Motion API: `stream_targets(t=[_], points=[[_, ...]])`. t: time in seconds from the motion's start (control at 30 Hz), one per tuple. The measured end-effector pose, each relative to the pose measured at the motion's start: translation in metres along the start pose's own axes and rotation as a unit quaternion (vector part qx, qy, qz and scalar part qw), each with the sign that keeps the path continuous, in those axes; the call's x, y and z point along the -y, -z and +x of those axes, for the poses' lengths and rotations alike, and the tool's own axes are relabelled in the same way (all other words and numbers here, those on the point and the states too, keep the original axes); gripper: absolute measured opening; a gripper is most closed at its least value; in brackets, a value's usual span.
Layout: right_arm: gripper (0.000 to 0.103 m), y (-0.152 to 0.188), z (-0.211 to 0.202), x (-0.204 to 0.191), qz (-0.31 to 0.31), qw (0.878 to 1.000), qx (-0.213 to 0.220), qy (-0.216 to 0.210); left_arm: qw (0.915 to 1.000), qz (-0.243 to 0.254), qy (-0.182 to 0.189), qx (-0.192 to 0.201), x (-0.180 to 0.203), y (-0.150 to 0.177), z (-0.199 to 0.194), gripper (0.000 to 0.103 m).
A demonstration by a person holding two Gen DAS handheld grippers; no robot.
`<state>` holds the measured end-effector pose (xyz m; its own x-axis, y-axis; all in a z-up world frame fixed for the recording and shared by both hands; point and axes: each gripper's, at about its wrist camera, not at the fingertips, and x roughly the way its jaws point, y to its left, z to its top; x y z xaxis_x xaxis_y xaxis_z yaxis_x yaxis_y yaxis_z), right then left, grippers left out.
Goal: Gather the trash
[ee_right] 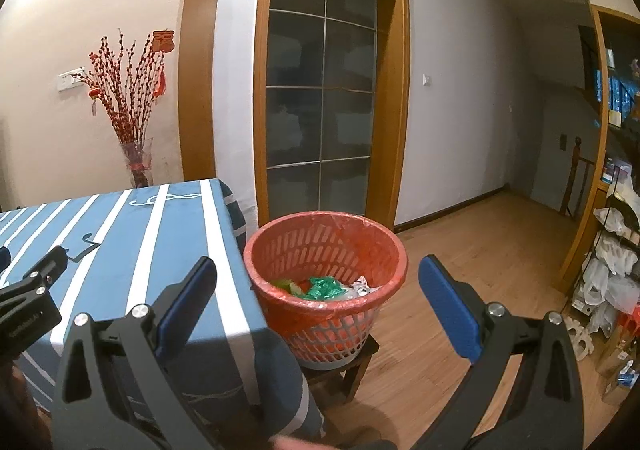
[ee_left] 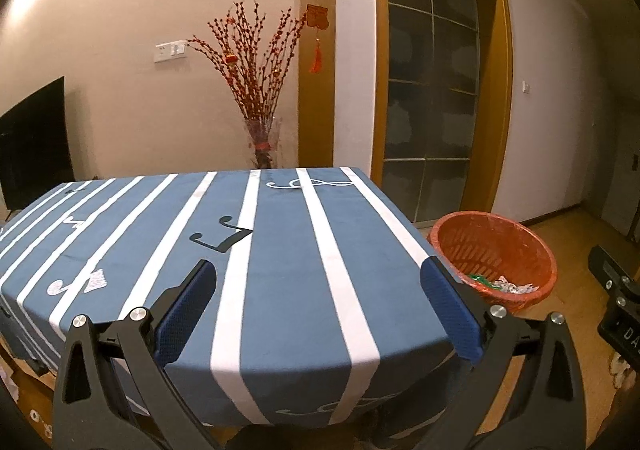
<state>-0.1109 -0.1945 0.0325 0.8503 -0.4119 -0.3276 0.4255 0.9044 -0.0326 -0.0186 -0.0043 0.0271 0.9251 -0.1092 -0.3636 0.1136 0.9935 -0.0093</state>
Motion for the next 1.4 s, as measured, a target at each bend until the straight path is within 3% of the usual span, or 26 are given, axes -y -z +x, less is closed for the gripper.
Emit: stream_targets(t=[0.37,1.4], points=[[0.099,0.007,-0.006,-0.007,-0.009,1.0,0.003,0.006,0.9998,-0.011,-0.01,-0.01,-0.007,0.013,-0.006,0.1],[0.099,0.032,0.018,-0.004,-0.002,0.998,-0.059,0.02,0.9988,-0.02,-0.011,-0.044,-0.01,0.028,0.0,0.1]])
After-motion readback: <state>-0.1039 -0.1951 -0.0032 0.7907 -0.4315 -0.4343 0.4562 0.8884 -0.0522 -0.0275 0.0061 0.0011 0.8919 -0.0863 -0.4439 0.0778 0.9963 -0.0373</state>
